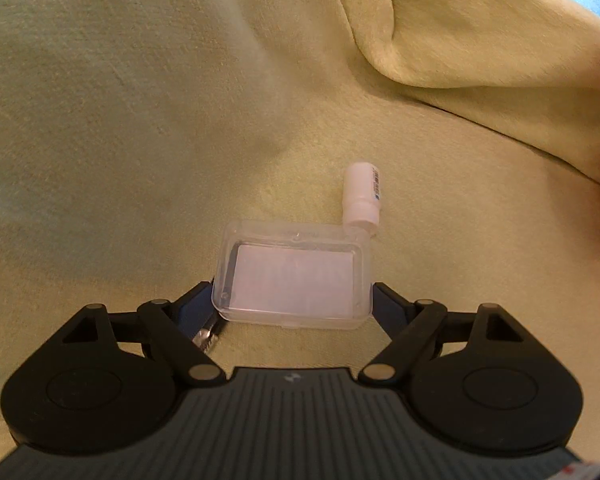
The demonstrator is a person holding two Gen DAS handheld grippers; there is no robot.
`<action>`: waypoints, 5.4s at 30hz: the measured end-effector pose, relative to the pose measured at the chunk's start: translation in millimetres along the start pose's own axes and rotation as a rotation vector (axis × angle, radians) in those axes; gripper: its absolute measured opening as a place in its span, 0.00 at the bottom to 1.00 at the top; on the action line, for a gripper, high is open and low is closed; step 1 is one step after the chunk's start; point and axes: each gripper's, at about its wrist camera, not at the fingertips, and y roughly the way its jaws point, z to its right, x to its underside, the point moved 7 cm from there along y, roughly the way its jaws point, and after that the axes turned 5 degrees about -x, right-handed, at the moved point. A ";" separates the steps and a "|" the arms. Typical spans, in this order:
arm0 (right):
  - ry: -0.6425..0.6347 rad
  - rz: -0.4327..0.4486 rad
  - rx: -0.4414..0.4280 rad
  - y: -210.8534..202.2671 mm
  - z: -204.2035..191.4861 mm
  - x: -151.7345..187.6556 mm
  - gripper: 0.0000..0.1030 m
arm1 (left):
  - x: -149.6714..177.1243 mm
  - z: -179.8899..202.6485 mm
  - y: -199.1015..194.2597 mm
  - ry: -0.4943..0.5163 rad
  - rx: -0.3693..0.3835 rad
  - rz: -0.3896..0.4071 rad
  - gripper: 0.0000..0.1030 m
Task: Organize objects
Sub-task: 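Move the left tool to the clear plastic box, then grasp the clear plastic box with the left tool, then carry the clear box over the wastebasket and open the left tool, then move the left tool down to the black USB stick, then grasp the black USB stick by its metal end with the left tool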
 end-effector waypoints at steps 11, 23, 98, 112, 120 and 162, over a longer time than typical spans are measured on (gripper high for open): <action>-0.022 -0.004 -0.006 1.3 -0.7 0.6 0.10 | 16.7 5.3 -52.7 -0.033 0.065 0.016 0.80; -0.060 -0.008 -0.010 3.8 -1.6 1.1 0.10 | -15.4 36.0 -138.5 -0.050 0.193 0.147 0.79; -0.071 -0.019 -0.040 3.2 11.8 2.0 0.10 | -36.7 110.1 -165.4 -0.013 0.395 0.153 0.84; -0.060 -0.017 -0.034 1.9 17.6 6.3 0.10 | 13.0 -4.4 -55.3 -0.008 -0.042 0.016 0.50; -0.063 -0.012 -0.034 1.9 16.9 6.7 0.10 | 17.7 -30.7 -6.1 0.025 -0.137 -0.010 0.37; -0.060 -0.011 -0.024 4.6 19.9 9.6 0.10 | 35.1 6.2 -48.1 -0.051 0.079 -0.085 0.18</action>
